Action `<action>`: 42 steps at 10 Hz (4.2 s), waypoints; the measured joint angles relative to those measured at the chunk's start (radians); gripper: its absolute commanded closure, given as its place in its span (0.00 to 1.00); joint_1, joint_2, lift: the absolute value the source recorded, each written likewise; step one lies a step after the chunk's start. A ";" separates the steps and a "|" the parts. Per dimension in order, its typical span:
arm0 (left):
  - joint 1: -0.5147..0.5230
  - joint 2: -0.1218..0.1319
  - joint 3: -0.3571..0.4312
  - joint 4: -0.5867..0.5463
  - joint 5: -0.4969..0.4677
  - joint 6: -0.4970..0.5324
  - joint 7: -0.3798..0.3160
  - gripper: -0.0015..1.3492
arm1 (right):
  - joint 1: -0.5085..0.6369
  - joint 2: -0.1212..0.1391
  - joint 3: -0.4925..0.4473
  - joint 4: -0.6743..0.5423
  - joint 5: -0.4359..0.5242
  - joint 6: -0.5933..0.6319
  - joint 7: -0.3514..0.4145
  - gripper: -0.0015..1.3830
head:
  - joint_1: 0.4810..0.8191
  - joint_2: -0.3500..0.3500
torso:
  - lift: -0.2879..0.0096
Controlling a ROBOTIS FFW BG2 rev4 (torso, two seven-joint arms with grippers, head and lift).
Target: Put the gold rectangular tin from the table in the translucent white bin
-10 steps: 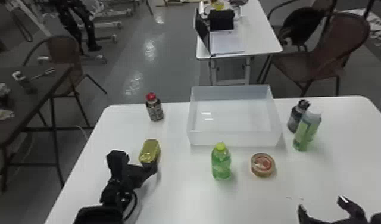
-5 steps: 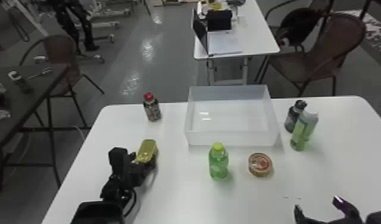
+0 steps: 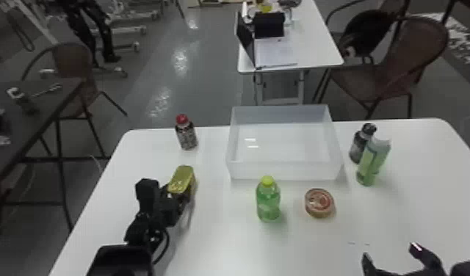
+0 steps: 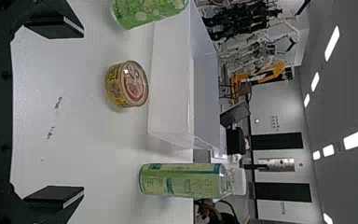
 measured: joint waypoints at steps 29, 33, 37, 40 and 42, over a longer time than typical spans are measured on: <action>0.029 -0.076 0.019 -0.327 -0.188 0.111 -0.099 0.12 | -0.008 -0.005 -0.017 0.015 -0.003 0.010 0.028 0.08 | 0.63 0.61 | 0.87; 0.362 -0.112 0.177 -0.597 -0.044 0.074 -0.096 0.12 | -0.007 -0.008 -0.019 -0.008 0.015 0.028 0.028 0.08 | 0.63 0.77 | 0.87; 0.565 -0.112 0.249 -0.668 0.053 -0.024 -0.091 0.12 | 0.026 -0.010 -0.033 -0.051 0.035 0.047 0.001 0.08 | 0.63 0.89 | 0.87; 0.629 -0.112 0.264 -0.667 0.095 -0.064 -0.078 0.12 | 0.054 -0.015 -0.033 -0.082 0.058 0.046 -0.019 0.08 | 0.63 0.93 | 0.87; 0.637 -0.112 0.263 -0.656 0.113 -0.071 -0.075 0.12 | 0.062 -0.015 -0.033 -0.095 0.078 0.035 -0.024 0.08 | 0.63 0.94 | 0.87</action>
